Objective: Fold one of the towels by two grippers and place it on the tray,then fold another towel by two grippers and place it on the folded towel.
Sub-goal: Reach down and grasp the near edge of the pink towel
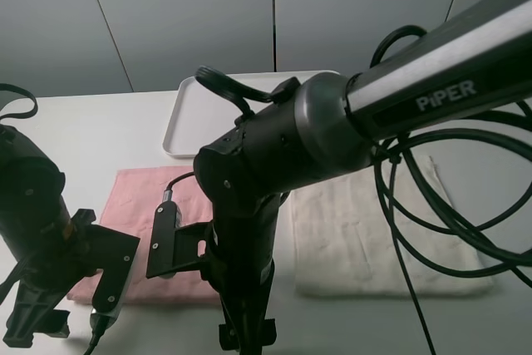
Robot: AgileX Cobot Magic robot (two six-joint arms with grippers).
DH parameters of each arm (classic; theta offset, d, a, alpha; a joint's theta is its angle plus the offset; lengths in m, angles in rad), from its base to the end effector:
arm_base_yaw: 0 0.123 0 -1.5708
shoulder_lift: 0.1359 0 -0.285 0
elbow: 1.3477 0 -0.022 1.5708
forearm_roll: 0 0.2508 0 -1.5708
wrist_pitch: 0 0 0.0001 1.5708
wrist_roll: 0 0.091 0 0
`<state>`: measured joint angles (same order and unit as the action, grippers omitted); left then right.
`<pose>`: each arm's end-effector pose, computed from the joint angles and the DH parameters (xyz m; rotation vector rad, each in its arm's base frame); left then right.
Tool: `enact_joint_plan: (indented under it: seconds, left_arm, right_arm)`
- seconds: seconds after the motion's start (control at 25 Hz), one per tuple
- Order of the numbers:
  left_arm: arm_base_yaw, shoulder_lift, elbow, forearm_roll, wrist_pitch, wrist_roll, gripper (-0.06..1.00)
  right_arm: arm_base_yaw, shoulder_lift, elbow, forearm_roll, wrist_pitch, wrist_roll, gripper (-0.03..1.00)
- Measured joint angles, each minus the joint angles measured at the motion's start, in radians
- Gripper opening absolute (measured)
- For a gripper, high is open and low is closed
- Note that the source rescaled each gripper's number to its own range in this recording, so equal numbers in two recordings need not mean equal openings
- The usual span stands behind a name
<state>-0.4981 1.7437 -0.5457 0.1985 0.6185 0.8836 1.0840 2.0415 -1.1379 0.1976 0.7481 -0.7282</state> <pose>0.1843 -0.0884 0.0902 -2.0778 -2.1157 -0.1038 0.1537 0.3165 0.0993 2.3080 -2.0948 -0.2087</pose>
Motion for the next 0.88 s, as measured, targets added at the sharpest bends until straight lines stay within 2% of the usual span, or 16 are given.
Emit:
enact_joint_plan:
  seconds: [0.28, 0.68, 0.8, 0.88]
  left_arm:
    - [0.000, 0.000, 0.000, 0.001, 0.000, 0.002, 1.00]
    - [0.000, 0.002, 0.000, 0.001, 0.000, 0.002, 1.00]
    - [0.000, 0.002, 0.000, 0.001, 0.000, -0.002, 1.00]
    - [0.000, 0.002, 0.000, 0.001, 0.000, -0.009, 1.00]
  right_arm:
    - [0.002, 0.026, 0.000, -0.004, -0.033, 0.013, 0.98]
    - [0.002, 0.047, -0.012, -0.060, -0.054, 0.100, 0.98]
    - [0.002, 0.055, -0.014, -0.082, -0.061, 0.122, 0.92]
    - [0.002, 0.059, -0.015, -0.107, -0.071, 0.138, 0.81]
